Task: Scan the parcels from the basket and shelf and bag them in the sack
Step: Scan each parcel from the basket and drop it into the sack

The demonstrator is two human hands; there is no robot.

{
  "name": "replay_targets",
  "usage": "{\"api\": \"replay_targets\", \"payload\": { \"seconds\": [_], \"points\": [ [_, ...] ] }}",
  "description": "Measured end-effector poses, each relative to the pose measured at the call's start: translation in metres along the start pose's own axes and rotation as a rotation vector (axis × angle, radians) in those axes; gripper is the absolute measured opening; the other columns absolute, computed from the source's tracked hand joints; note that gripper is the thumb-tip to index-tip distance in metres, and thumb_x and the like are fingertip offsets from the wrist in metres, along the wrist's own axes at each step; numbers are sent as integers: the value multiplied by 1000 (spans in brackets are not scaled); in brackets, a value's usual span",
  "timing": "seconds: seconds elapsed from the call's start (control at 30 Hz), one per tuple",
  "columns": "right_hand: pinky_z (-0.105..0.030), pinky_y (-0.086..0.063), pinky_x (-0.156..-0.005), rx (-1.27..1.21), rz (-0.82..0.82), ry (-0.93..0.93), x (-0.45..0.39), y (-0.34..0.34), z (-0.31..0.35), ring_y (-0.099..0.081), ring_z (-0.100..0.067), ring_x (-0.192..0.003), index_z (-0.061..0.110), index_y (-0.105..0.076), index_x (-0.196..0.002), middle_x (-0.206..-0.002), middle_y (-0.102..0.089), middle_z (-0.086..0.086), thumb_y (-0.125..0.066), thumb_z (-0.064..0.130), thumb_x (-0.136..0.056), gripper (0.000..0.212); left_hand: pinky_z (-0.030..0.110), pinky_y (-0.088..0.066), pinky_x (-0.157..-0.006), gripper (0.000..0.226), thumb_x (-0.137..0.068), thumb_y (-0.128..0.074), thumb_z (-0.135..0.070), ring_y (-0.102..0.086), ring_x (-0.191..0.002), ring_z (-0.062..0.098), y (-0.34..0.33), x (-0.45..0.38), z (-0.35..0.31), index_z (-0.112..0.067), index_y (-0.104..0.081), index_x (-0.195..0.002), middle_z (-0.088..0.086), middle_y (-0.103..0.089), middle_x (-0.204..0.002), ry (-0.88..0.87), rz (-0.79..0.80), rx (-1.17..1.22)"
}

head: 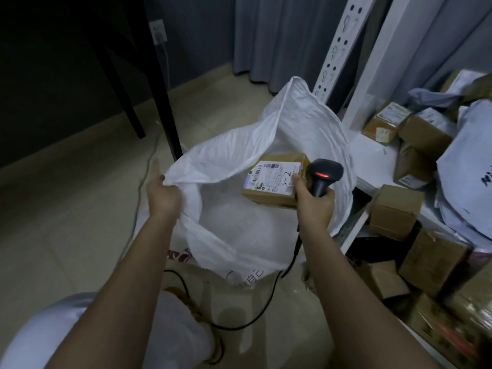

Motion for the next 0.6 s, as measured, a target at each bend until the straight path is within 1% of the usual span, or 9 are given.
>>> {"api": "replay_targets", "payload": {
  "seconds": [0.1,0.2,0.23,0.3,0.37,0.4,0.47,0.53,0.6],
  "points": [
    [-28,-42,-73,27,88,-47,-2,-10,-11,-58,-7,-80,18,-53,-105,-89,-60,6,-79,45,-75,48,40,-25,-111,52,-94,-45,-9,-27,-137,34,-23,17,-3,-23,-41,-144,15,-29,-152,-300,223,-591],
    [-28,-43,-74,55,113,-57,-2,-22,-17,-60,-12,-80,16,-55,-105,-87,-59,5,-79,44,-74,48,39,-10,-118,67,-91,-53,-22,-13,-146,28,-50,32,-4,-22,-25,-151,5,-18,-159,-349,449,-954],
    [-28,-43,-74,61,119,-49,-2,-25,-17,-60,-13,-80,15,-55,-104,-87,-59,5,-79,44,-75,48,39,-8,-119,72,-91,-54,-28,-9,-147,27,-58,34,-6,-19,-18,-153,5,-14,-160,-350,480,-961],
    [-28,-43,-73,65,134,-34,-1,-29,-15,-59,-12,-79,16,-54,-102,-86,-59,4,-79,43,-76,45,40,-16,-118,73,-92,-54,-38,-12,-147,26,-70,38,-14,-18,-17,-152,6,-14,-160,-439,469,-941],
    [-28,-45,-74,52,155,-23,-1,-31,-12,-60,-11,-81,18,-54,-100,-88,-60,4,-78,42,-77,42,37,-34,-105,60,-90,-58,-45,-36,-135,26,-82,35,-21,-18,-39,-141,8,-39,-149,-614,398,-964],
    [-28,-46,-75,44,163,-18,-2,-31,-10,-61,-12,-82,18,-54,-100,-89,-61,3,-78,42,-77,41,34,-39,-93,47,-90,-60,-44,-48,-123,26,-87,31,-23,-16,-51,-128,8,-53,-134,-664,381,-1006],
    [-28,-47,-74,36,167,-8,-5,-28,-6,-62,-12,-83,19,-54,-99,-89,-61,3,-78,42,-77,40,33,-40,-79,24,-95,-55,-33,-58,-106,29,-87,26,-27,-13,-58,-109,9,-64,-114,-656,362,-1045],
    [-27,-46,-72,29,157,0,-11,-25,-2,-62,-12,-83,19,-54,-100,-90,-61,3,-77,42,-77,40,35,-39,-74,23,-101,-43,-29,-61,-100,34,-82,17,-30,-10,-54,-107,13,-65,-107,-628,301,-976],
    [-27,-47,-74,9,138,11,-16,-22,1,-63,-12,-85,17,-55,-104,-92,-63,3,-77,42,-77,43,36,-38,-68,23,-102,-36,-29,-62,-89,36,-74,8,-34,-9,-47,-100,15,-62,-91,-541,220,-702]
  ]
}}
Point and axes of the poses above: each hand's wrist, its own x-axis away from the middle knuckle, its own y-axis out of the back of the hand, z = x × y, the point moved 4 cm from there along -x, towards the middle knuckle
